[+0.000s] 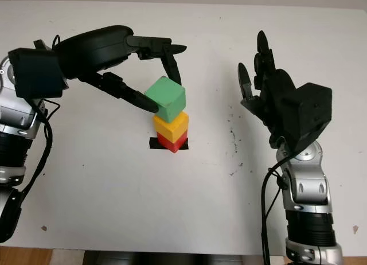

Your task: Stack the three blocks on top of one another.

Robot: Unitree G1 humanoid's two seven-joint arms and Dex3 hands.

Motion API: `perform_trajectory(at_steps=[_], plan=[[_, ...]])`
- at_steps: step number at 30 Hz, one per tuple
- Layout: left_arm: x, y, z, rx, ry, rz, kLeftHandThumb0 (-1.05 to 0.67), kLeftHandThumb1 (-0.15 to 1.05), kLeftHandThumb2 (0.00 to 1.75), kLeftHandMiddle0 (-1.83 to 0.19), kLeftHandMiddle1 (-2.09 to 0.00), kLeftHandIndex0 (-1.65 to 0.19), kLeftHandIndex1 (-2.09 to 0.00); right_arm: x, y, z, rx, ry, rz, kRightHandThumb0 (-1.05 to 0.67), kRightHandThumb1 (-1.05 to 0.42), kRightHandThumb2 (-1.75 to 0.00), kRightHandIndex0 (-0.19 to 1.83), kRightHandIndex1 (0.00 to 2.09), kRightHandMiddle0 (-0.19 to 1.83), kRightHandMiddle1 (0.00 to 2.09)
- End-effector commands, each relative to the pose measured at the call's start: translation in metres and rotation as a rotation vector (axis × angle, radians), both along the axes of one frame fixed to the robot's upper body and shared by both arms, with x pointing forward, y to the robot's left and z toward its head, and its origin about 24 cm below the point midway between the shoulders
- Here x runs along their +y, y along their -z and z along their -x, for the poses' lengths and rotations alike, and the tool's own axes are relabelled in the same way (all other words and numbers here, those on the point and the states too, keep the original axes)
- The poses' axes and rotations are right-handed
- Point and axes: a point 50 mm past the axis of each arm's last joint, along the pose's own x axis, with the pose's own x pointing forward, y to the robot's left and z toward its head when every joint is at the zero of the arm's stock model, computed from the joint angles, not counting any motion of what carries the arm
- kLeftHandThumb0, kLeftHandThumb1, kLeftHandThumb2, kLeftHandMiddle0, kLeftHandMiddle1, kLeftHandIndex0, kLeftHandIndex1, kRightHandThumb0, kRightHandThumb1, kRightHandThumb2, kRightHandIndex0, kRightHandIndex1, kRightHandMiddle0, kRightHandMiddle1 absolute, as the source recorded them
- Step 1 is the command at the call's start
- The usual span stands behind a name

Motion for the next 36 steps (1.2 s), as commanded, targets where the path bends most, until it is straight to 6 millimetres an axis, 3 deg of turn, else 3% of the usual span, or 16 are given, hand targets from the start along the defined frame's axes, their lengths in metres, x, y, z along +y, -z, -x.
perform_trajectory(at_steps=[1, 36], plan=[[-0.0017, 0.0, 0.0007, -0.01, 0.009, -0.007, -0.56, 1.05, 0.15, -0.18, -0.05, -0.36, -1.57, 0.0008, -0.0007, 0.0026, -0.014, -0.006, 0.002, -0.6, -1.05, -0.66, -0.18, 0.05, -0.17, 0.05], [-0.0025, 0.008, 0.0002, 0.038, 0.02, -0.019, -0.54, 1.05, 0.14, -0.15, -0.05, -0.33, -1.57, 0.0016, 0.0018, 0.0028, -0.007, -0.009, 0.003, -0.62, -1.05, -0.65, -0.18, 0.05, -0.17, 0.05]])
